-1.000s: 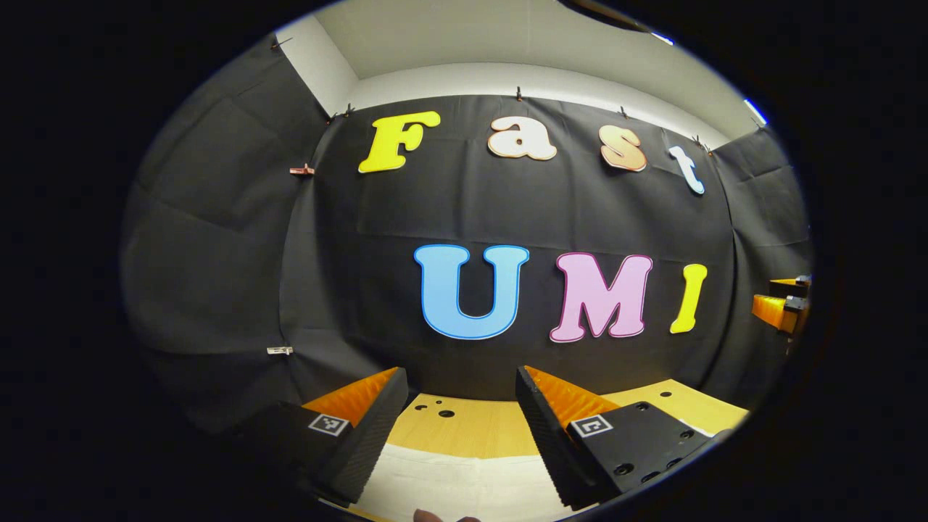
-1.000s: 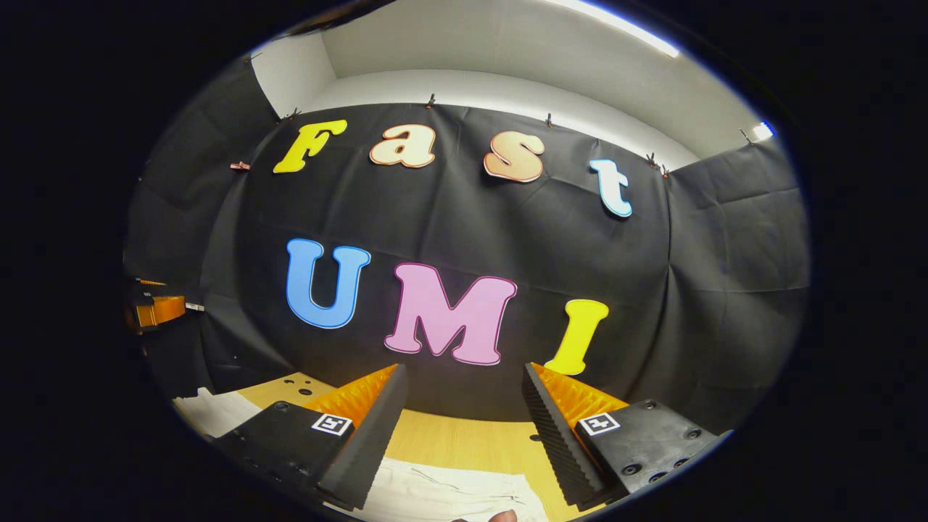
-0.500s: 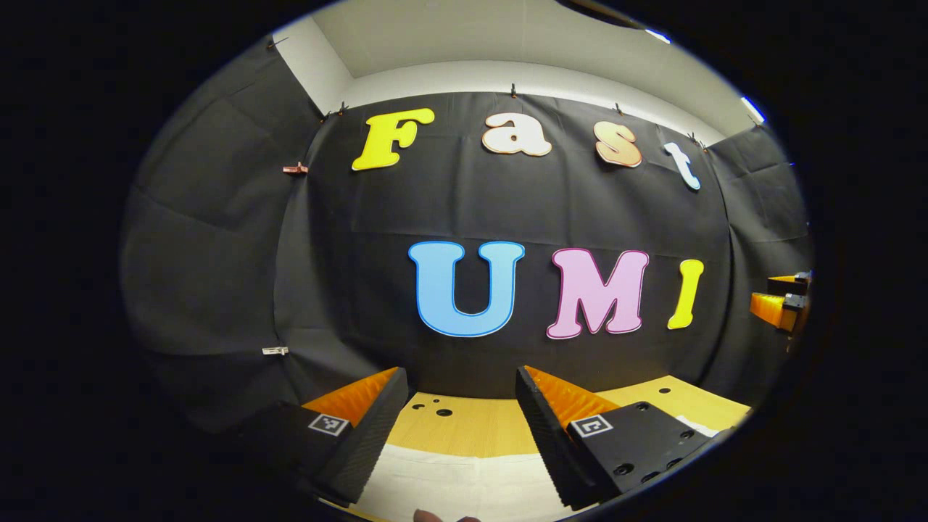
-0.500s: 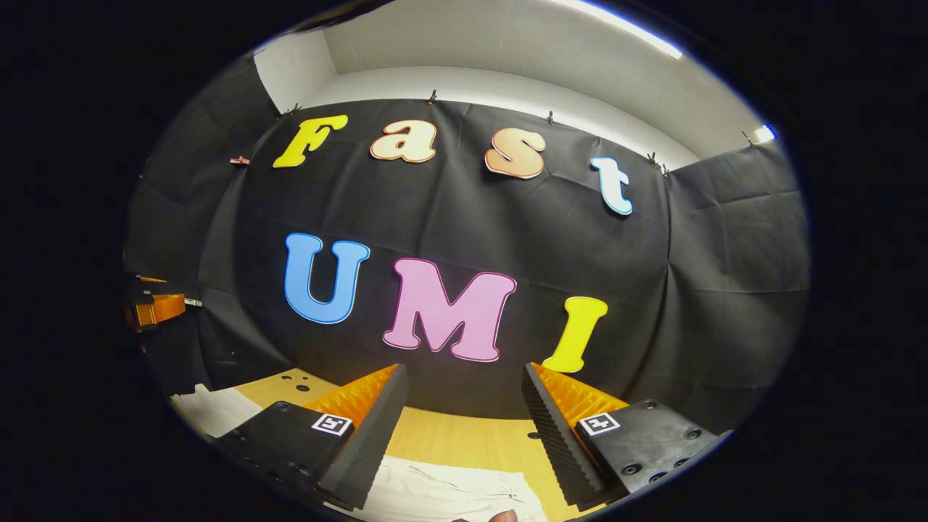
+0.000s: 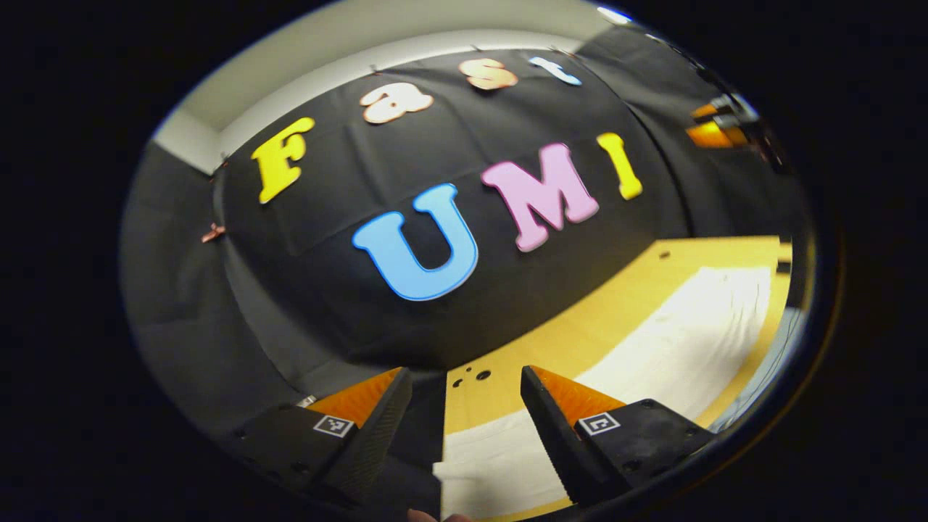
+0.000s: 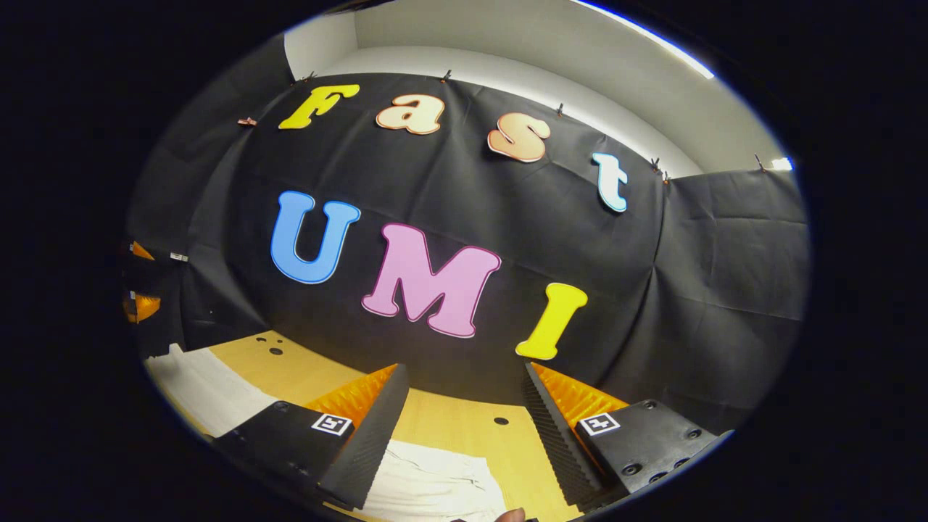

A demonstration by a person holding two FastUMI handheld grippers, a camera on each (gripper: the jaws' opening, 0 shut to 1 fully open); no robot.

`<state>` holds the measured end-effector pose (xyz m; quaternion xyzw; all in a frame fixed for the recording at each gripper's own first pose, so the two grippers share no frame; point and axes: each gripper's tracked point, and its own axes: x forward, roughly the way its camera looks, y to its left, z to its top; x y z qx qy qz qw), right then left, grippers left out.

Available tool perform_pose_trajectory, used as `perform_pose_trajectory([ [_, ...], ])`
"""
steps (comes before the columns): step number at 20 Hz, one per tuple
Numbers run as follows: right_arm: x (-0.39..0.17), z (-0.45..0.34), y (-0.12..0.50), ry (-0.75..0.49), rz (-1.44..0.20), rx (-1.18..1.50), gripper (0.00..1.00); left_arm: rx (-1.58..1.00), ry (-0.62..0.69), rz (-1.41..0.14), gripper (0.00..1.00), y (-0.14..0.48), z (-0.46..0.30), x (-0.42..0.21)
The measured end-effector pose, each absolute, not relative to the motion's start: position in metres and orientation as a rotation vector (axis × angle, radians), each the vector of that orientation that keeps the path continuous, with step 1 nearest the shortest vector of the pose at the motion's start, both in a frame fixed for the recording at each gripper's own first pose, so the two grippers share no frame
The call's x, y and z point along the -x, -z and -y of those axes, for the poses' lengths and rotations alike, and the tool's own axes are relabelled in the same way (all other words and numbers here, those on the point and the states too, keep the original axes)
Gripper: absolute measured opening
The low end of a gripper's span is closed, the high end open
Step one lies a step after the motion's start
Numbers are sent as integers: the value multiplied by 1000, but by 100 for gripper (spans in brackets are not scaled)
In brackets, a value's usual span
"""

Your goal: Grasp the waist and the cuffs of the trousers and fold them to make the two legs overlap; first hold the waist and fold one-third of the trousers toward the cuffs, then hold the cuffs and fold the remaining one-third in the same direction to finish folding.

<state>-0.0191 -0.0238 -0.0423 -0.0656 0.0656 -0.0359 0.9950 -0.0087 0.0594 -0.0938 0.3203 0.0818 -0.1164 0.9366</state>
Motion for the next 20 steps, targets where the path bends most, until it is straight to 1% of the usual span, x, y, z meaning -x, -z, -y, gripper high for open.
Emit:
perform_pose_trajectory([
  [3,26,26,51,87,-155,137,97,-829,324,-231,96,158,-67,21],
  [6,28,28,55,95,-164,153,97,-918,421,-312,96,217,-70,38],
  [10,29,27,64,98,-183,127,98,-1039,531,-465,96,293,-88,60],
  [13,27,23,67,90,-191,118,98,-1154,597,-527,95,333,-110,71],
  [15,26,22,68,84,-189,130,98,-1210,630,-583,96,360,-126,80],
  [20,23,20,71,69,-194,138,98,-1277,632,-683,96,405,-153,76],
])
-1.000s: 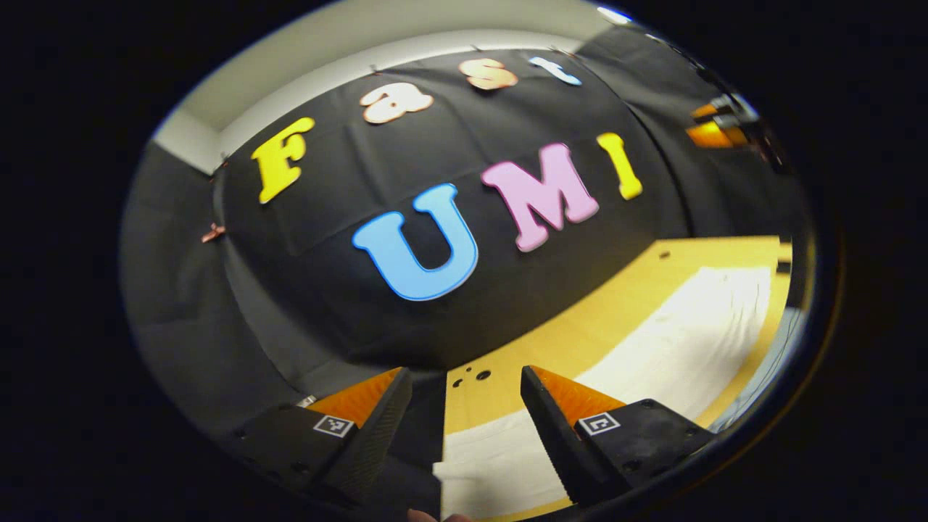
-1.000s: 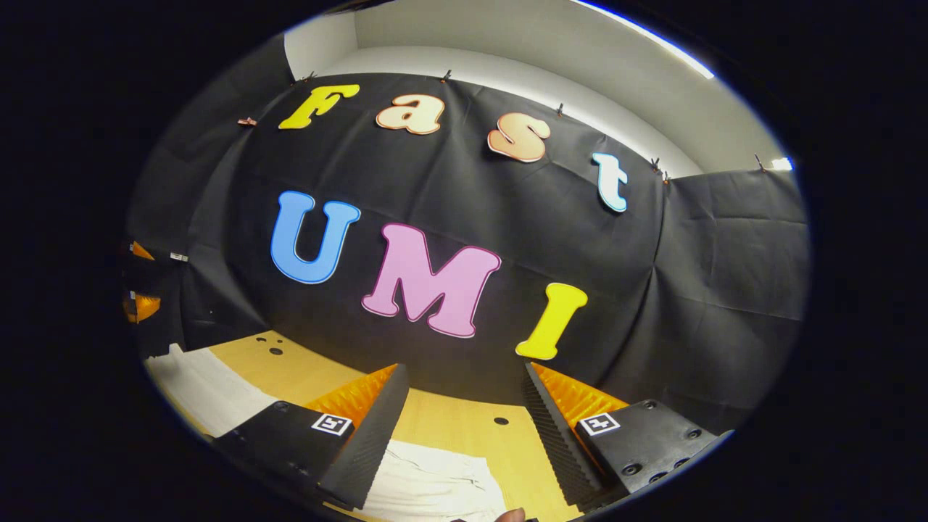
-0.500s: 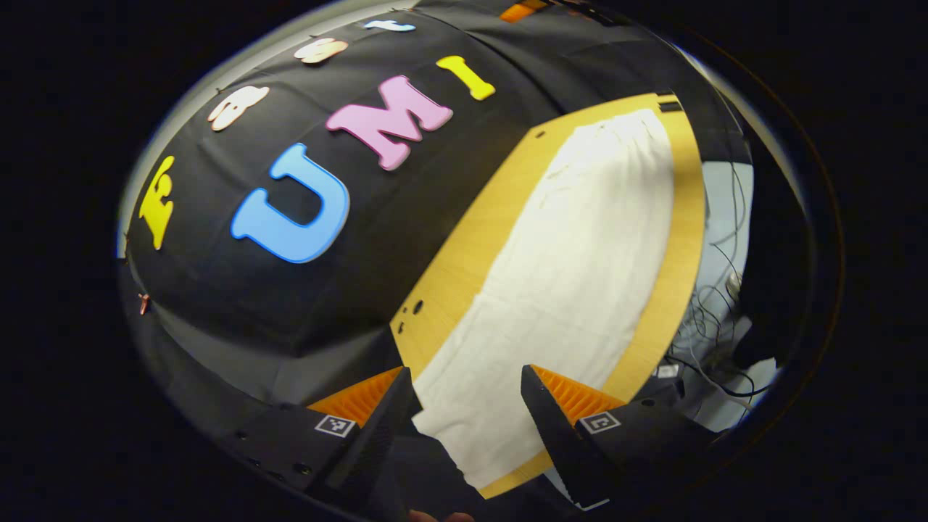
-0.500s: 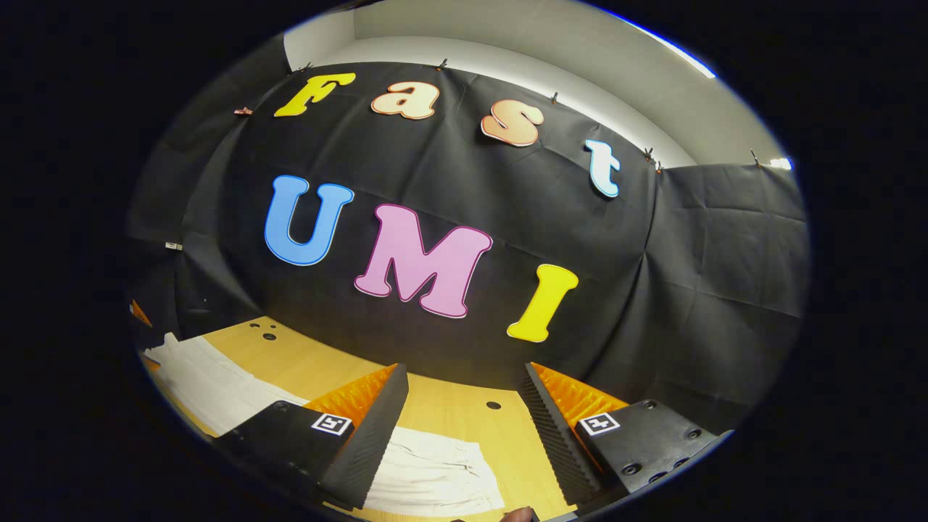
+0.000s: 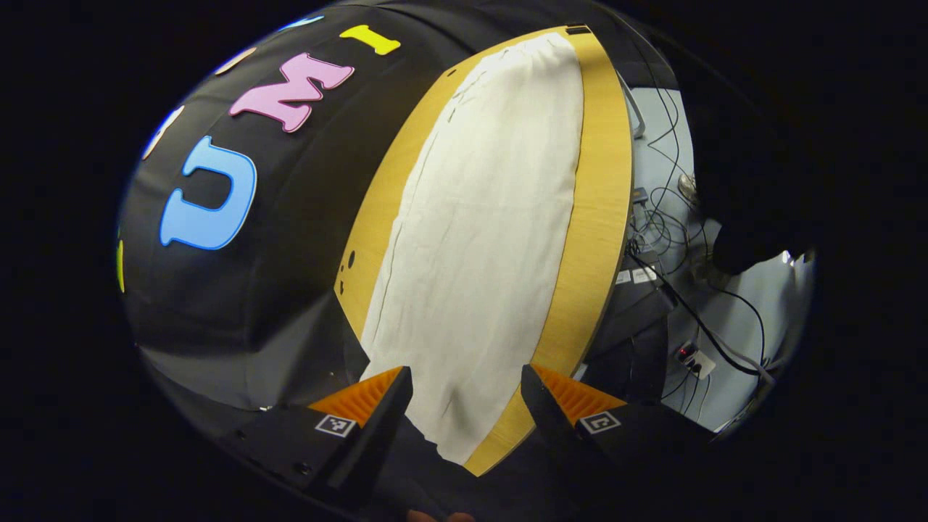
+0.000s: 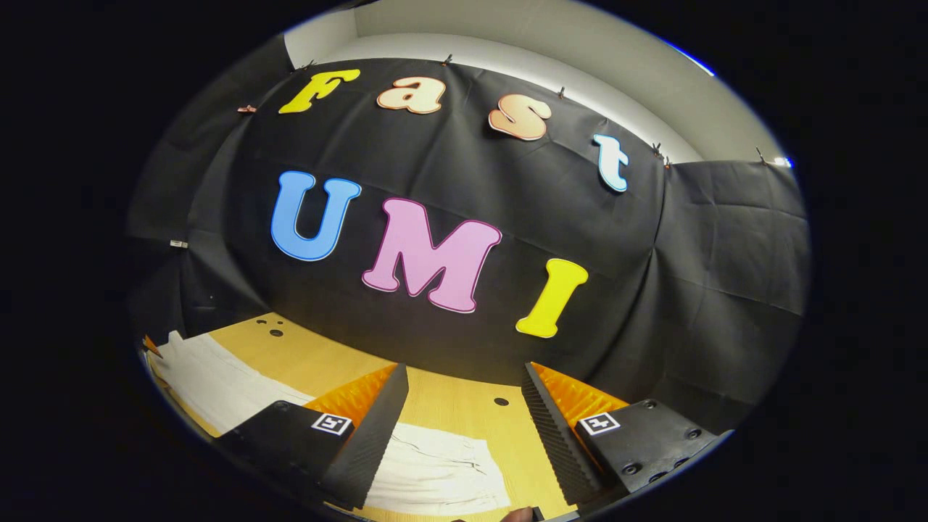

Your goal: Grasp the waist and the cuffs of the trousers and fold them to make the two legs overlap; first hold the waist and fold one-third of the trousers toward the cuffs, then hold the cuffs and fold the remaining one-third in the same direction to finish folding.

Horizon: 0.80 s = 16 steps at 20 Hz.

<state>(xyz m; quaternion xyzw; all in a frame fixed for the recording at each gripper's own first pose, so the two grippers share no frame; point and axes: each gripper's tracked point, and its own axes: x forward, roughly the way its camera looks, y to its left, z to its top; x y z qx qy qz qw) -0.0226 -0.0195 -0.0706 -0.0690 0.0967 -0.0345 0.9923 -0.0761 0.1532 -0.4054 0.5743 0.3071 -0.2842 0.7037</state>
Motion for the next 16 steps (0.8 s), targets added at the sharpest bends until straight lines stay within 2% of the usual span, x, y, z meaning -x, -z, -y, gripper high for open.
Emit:
perform_pose_trajectory([
  [4,21,23,71,75,-199,148,98,-1362,687,-683,94,425,-153,65],
  [9,25,32,83,100,-223,152,98,-1439,666,-686,92,435,-159,27],
  [11,27,36,95,105,-243,180,98,-1418,658,-725,87,441,-162,17],
  [12,29,39,103,102,-258,211,97,-1395,665,-763,76,447,-163,16],
  [14,34,46,122,88,-292,301,97,-1379,661,-827,41,459,-167,12],
  [16,40,52,148,35,-343,408,96,-1425,666,-815,9,462,-165,7],
])
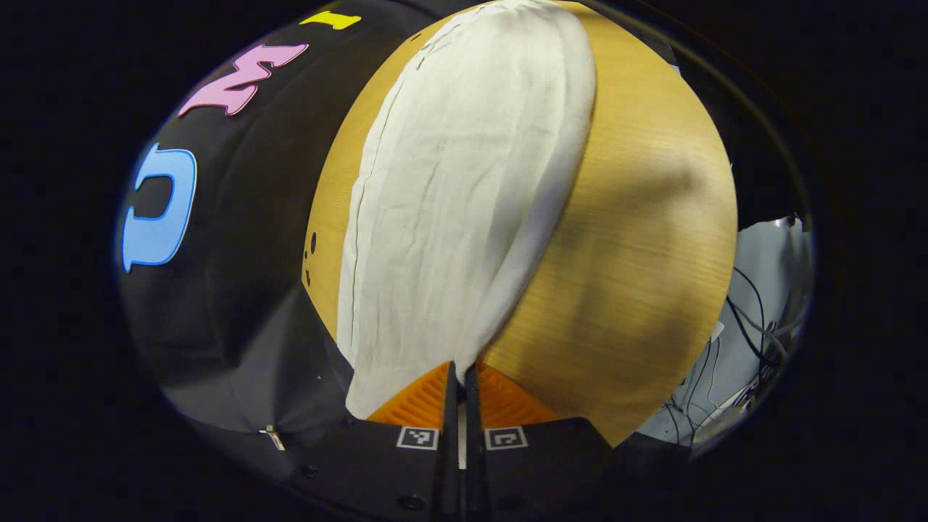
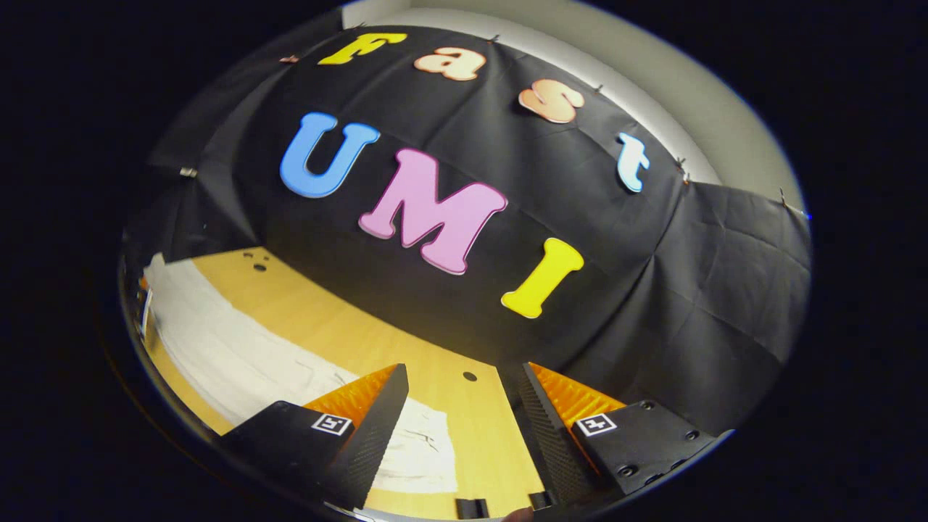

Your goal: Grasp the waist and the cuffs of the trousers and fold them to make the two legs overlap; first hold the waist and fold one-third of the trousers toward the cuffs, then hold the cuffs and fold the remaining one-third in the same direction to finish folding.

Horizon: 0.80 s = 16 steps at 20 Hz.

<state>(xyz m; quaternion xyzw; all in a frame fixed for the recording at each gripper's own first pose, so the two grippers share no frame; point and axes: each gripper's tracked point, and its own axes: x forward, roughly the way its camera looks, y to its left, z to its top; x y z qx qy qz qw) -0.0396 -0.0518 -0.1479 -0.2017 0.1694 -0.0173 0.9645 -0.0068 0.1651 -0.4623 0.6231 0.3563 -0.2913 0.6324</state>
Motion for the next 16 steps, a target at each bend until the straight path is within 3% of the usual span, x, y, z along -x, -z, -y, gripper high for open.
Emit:
perform_pose_trajectory([
  [9,106,56,337,-308,-645,830,94,-1441,676,-792,6,462,-164,5],
  [16,136,61,438,-604,-739,1078,94,-1429,657,-845,6,464,-163,-2],
])
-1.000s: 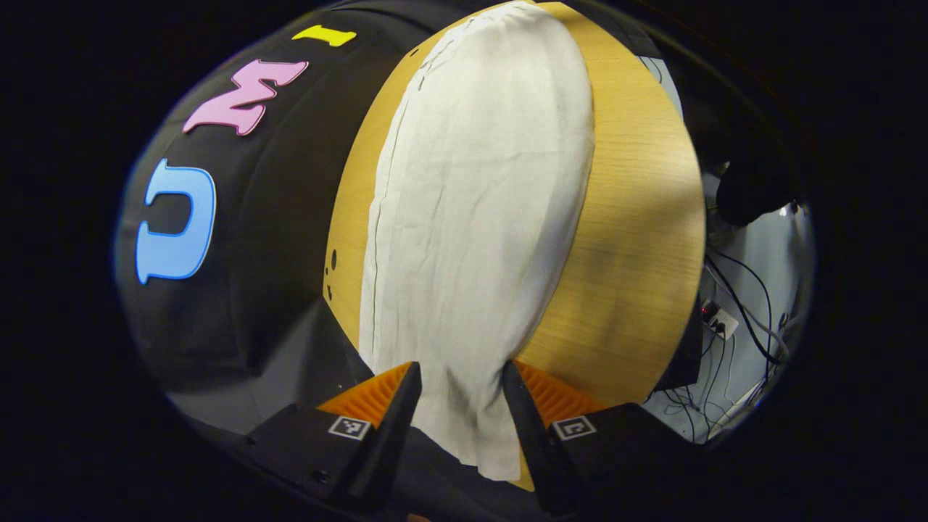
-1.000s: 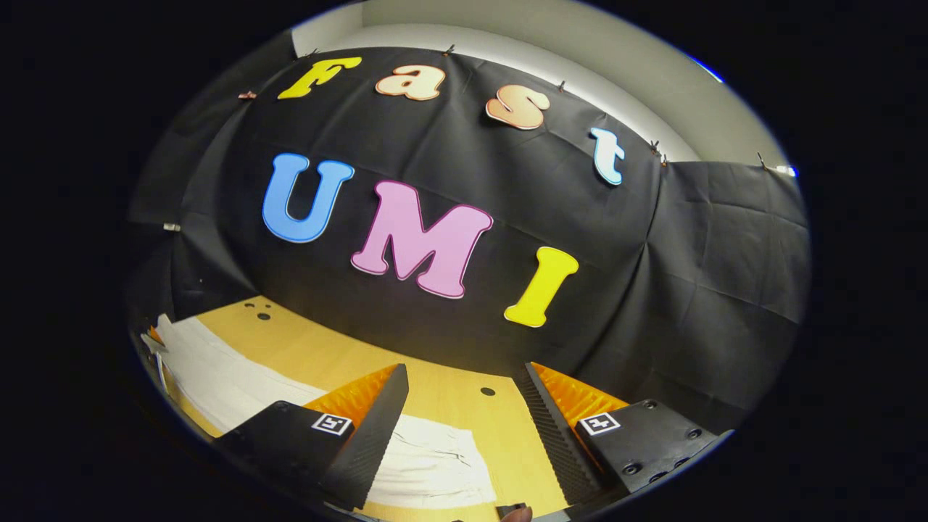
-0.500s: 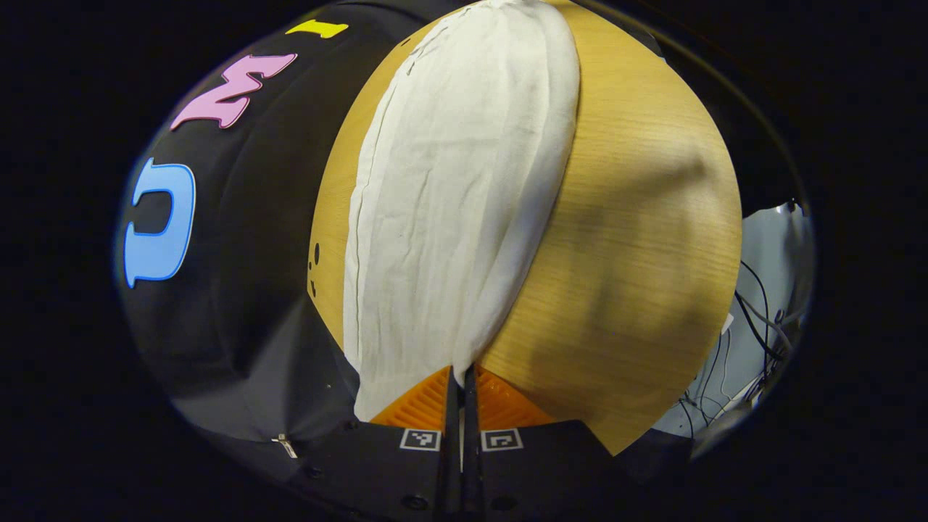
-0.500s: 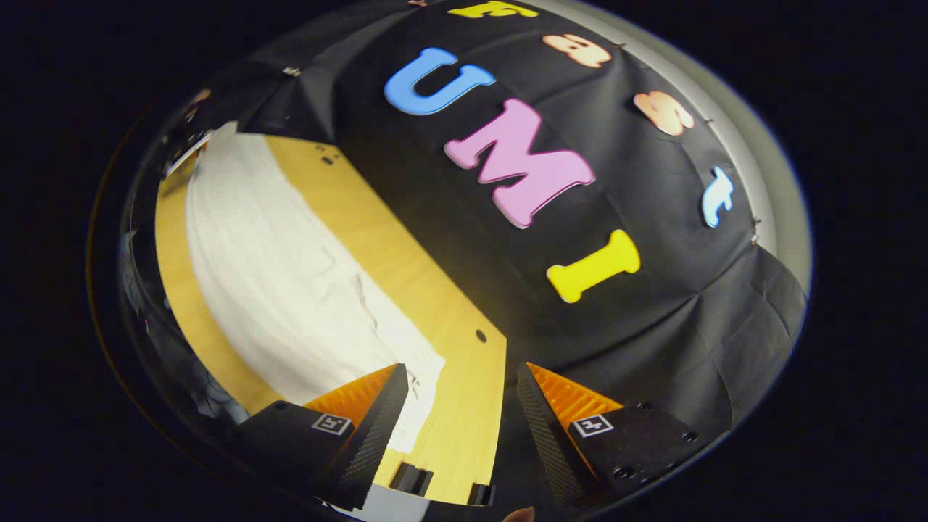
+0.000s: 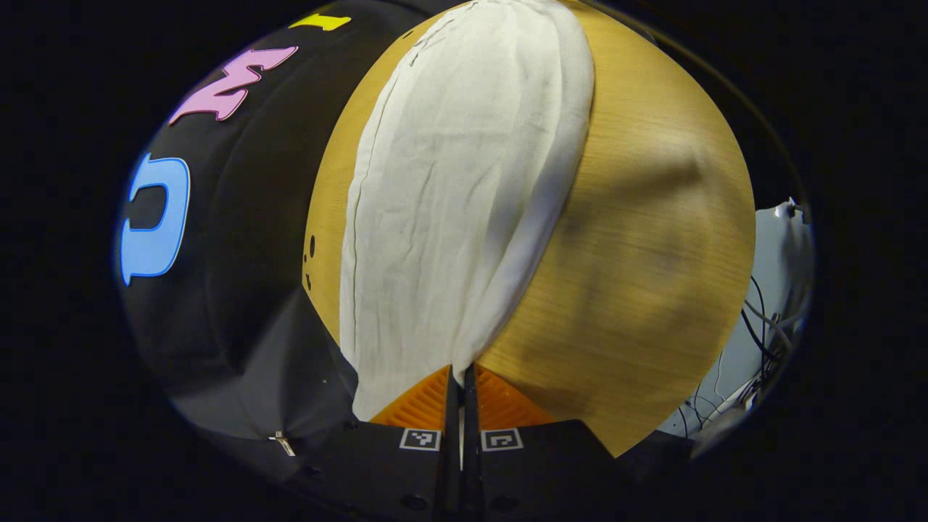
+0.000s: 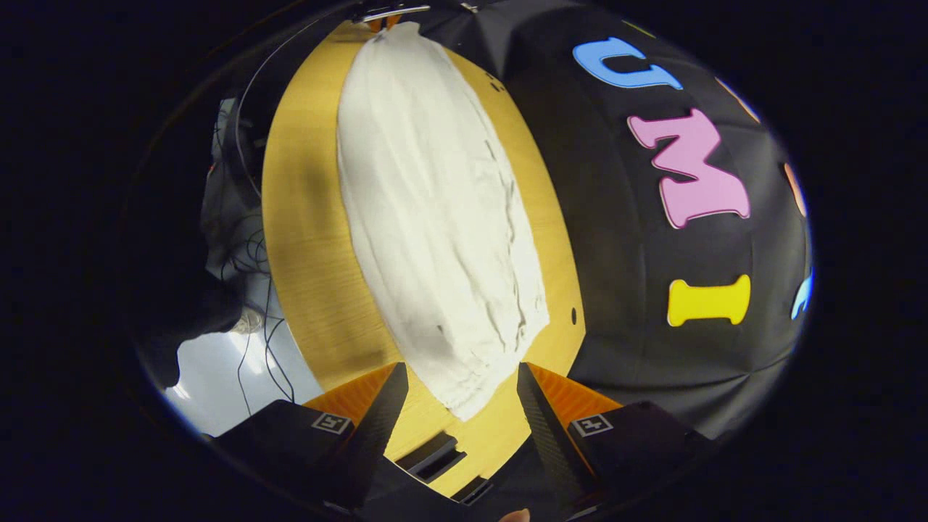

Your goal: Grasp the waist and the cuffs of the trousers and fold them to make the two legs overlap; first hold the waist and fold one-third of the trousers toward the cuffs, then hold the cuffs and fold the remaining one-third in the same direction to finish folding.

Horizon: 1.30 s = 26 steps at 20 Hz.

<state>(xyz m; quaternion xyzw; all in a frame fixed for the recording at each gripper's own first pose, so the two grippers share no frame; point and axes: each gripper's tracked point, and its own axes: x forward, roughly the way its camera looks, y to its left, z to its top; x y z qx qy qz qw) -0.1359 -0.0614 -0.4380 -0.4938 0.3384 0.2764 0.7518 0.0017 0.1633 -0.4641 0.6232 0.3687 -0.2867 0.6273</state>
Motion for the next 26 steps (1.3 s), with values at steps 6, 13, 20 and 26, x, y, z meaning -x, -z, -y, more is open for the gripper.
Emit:
perform_pose_trajectory([
  [6,110,64,472,-693,-722,1213,84,-1424,653,-863,6,465,-164,-2],
  [13,92,69,500,-699,-879,1130,6,-1402,647,-864,6,465,-165,-3],
  [20,104,58,477,-727,-843,1057,5,-1355,687,-947,5,463,-168,8],
  [26,87,53,434,-617,-792,963,5,-1274,658,-882,6,419,-156,13],
])
